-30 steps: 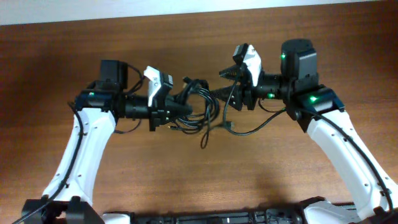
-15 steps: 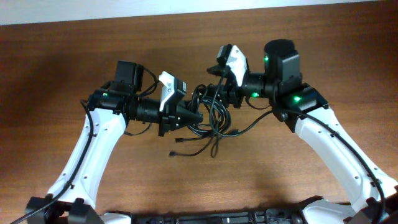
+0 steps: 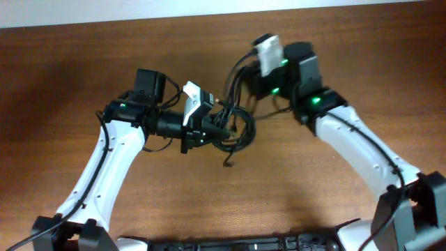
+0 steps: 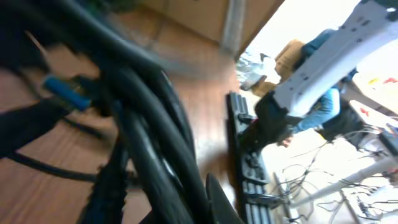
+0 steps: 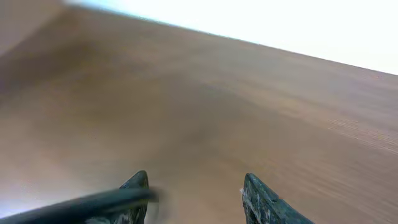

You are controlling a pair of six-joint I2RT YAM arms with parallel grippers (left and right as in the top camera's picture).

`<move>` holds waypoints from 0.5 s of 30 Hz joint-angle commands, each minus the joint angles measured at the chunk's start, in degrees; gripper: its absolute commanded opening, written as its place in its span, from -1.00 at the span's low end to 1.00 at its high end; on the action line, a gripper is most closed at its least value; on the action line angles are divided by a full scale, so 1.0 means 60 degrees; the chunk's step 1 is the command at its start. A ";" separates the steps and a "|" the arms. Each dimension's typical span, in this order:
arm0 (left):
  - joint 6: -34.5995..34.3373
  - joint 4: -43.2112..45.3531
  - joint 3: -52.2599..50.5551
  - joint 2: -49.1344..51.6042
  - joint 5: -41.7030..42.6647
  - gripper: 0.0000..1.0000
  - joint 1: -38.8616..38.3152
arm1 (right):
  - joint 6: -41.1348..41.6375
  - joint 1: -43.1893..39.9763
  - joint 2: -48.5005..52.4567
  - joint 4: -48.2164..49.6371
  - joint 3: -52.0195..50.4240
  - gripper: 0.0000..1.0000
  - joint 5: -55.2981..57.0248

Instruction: Untangle cables

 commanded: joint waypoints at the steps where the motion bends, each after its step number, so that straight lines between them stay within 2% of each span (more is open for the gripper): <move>1: 0.0306 -0.0160 0.0036 -0.0229 0.1020 -1.00 -0.0186 | 0.0586 -0.1851 0.0157 -0.0036 0.0058 -0.05 0.1614; 3: 0.0302 -0.0157 0.0036 -0.0229 0.0914 -1.00 -0.0168 | 0.0590 -0.2430 0.0157 -0.0375 0.0058 -0.03 0.1610; 5: 0.0055 -0.0157 0.0036 -0.0229 -0.0047 -1.00 -0.0164 | 0.0590 -0.2685 0.0124 -0.0991 0.0062 0.35 0.1137; 6: -0.0739 -0.0160 0.0036 -0.0229 -0.1625 -1.00 -0.0168 | 0.0590 -0.2750 0.0080 -0.1712 0.0062 0.60 0.0328; 7: -0.1523 -0.0160 0.0036 -0.0229 -0.2973 -1.00 -0.0168 | 0.0586 -0.2750 0.0044 -0.2189 0.0062 0.96 -0.0255; 9: -0.3475 -0.0160 0.0036 -0.0229 -0.7155 -1.00 -0.0168 | 0.0590 -0.2750 0.0018 -0.3887 0.0062 0.97 -0.1891; 10: -0.3865 -0.0160 0.0036 -0.0229 -0.8149 -1.00 -0.0168 | 0.0594 -0.2747 0.0018 -0.4411 0.0062 0.97 -0.2514; 11: -0.3854 -0.0160 0.0040 -0.0229 -0.8244 -1.00 -0.0168 | 0.0594 -0.2739 0.0018 -0.4703 0.0062 0.97 -0.3370; 12: -0.3614 -0.0160 0.0040 -0.0229 -0.8295 -1.00 -0.0168 | 0.0597 -0.2728 0.0022 -0.4838 0.0062 0.97 -0.5876; 13: -0.3599 -0.0157 0.0051 -0.0229 -0.9136 -1.00 -0.0168 | 0.0845 -0.2703 0.0022 -0.4779 0.0062 0.97 -0.7278; 14: -0.3599 -0.0164 0.0058 -0.0233 -0.9493 -1.00 -0.0168 | 0.1297 -0.2645 0.0022 -0.4758 0.0058 0.97 -0.7541; 15: -0.3595 -0.0168 0.0109 -0.0233 -0.9504 -1.00 -0.0168 | 0.2492 -0.2444 0.0033 -0.4732 0.0058 0.97 -0.7497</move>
